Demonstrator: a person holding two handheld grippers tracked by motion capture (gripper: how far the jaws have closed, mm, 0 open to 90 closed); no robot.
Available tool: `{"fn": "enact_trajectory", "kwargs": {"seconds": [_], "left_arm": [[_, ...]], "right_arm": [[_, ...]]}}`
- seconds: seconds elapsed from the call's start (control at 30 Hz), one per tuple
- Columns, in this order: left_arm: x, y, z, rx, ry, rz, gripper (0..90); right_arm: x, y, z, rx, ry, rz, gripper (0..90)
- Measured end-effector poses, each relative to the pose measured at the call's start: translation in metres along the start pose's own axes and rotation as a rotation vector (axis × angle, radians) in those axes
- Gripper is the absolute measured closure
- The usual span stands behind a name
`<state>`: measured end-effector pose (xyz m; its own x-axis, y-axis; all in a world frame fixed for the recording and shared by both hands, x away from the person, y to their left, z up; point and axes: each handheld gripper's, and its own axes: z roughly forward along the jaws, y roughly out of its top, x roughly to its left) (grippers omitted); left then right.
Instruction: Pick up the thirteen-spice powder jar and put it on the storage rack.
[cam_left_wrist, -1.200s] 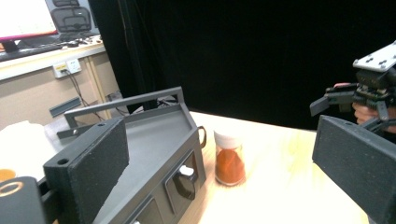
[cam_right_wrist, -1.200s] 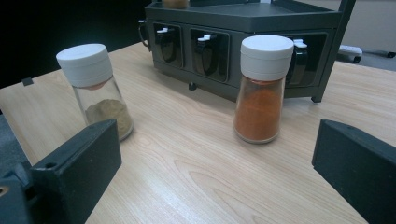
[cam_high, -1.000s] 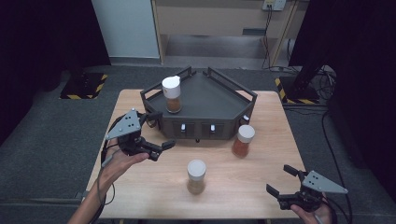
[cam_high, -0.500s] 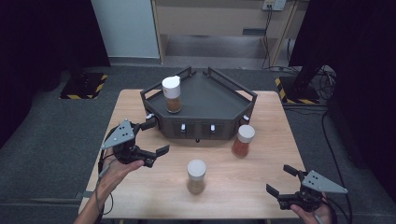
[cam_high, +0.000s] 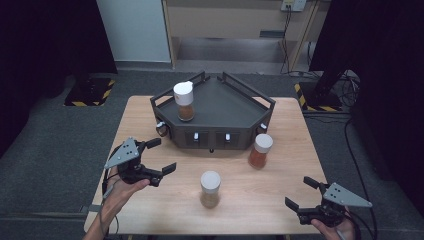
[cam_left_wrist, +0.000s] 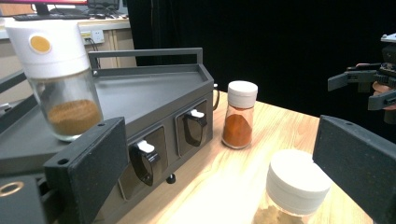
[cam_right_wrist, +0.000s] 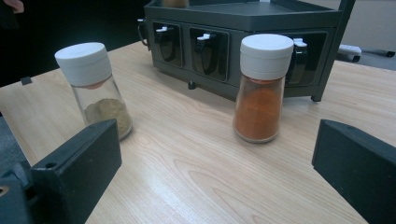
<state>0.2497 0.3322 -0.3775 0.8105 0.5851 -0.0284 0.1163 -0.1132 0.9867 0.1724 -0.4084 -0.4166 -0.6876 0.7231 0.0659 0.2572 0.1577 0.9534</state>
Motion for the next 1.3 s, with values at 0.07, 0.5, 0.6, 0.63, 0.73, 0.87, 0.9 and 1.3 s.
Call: {"fn": "enact_trajectory", "kwargs": {"seconds": [0.07,0.5,0.6,0.63,0.73,0.87,0.9,1.3], "left_arm": [[-0.001,-0.005,-0.002,0.000,0.002,-0.006,2.2],[-0.008,-0.033,-0.013,0.013,0.034,-0.028,2.2],[-0.010,-0.037,-0.015,0.013,0.036,-0.032,2.2],[-0.010,-0.039,-0.016,0.012,0.037,-0.035,2.2],[-0.012,-0.044,-0.020,0.007,0.042,-0.042,2.2],[-0.014,-0.049,-0.024,-0.001,0.052,-0.044,2.2],[-0.015,-0.051,-0.025,-0.003,0.057,-0.043,2.2],[-0.013,-0.067,-0.026,-0.004,0.073,-0.035,1.7]], "right_arm": [[0.000,0.000,0.000,0.001,0.000,-0.001,2.0],[0.000,0.000,0.000,0.003,-0.003,-0.003,2.0],[0.001,0.000,0.000,0.003,-0.003,-0.004,2.0],[0.001,0.000,0.000,0.002,-0.003,-0.004,2.0],[0.001,0.000,0.000,0.002,-0.003,-0.003,2.0],[0.001,0.000,0.000,0.003,-0.002,-0.005,2.0],[0.001,0.000,0.000,0.003,-0.002,-0.005,2.0],[0.001,0.001,0.001,0.003,-0.003,-0.007,2.0]]}}
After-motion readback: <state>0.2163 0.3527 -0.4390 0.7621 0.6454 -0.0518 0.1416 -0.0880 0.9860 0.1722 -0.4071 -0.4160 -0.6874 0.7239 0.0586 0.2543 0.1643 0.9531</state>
